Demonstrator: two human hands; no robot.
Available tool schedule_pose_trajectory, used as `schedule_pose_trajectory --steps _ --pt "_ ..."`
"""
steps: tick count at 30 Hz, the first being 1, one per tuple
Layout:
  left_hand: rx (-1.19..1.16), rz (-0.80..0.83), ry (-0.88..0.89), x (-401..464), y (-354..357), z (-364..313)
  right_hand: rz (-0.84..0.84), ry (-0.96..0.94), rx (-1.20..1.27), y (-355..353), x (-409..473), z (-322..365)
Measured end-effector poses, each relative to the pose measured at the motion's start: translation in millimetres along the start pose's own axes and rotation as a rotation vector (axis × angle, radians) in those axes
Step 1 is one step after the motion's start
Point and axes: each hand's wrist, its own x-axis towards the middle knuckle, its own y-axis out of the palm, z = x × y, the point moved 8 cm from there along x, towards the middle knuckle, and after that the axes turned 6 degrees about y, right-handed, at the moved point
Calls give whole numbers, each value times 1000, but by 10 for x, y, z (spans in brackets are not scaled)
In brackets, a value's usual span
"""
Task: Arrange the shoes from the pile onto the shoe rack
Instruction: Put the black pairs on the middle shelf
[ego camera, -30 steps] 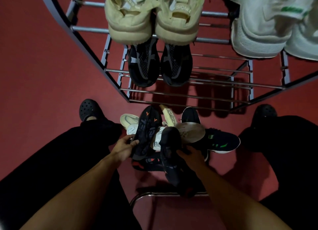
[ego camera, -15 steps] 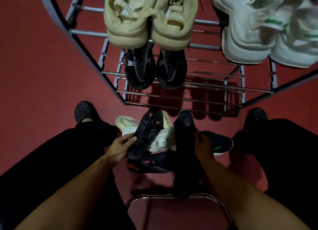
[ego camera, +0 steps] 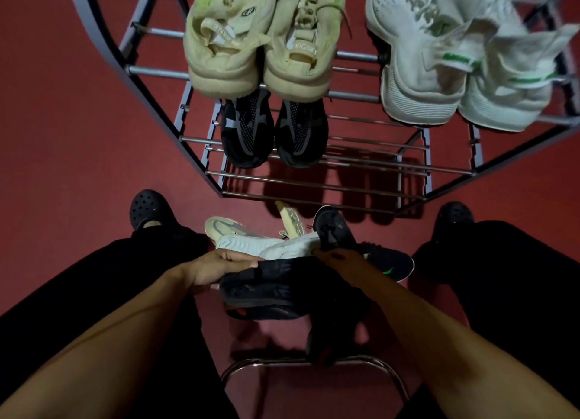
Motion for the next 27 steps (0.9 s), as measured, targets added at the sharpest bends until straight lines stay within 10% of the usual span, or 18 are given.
schedule_pose_trajectory --steps 6,13,18,27 --pt "-558 -309 -33 116 -62 249 -155 87 228 -31 -115 -305" --pt "-412 -175 -80 458 861 311 -201 21 240 400 -86 -236" --pt "-502 -394 -10 615 794 416 -718 178 9 -428 -172 -767" --pt "-370 -353 -69 498 699 443 -165 445 650 34 -288 -1226"
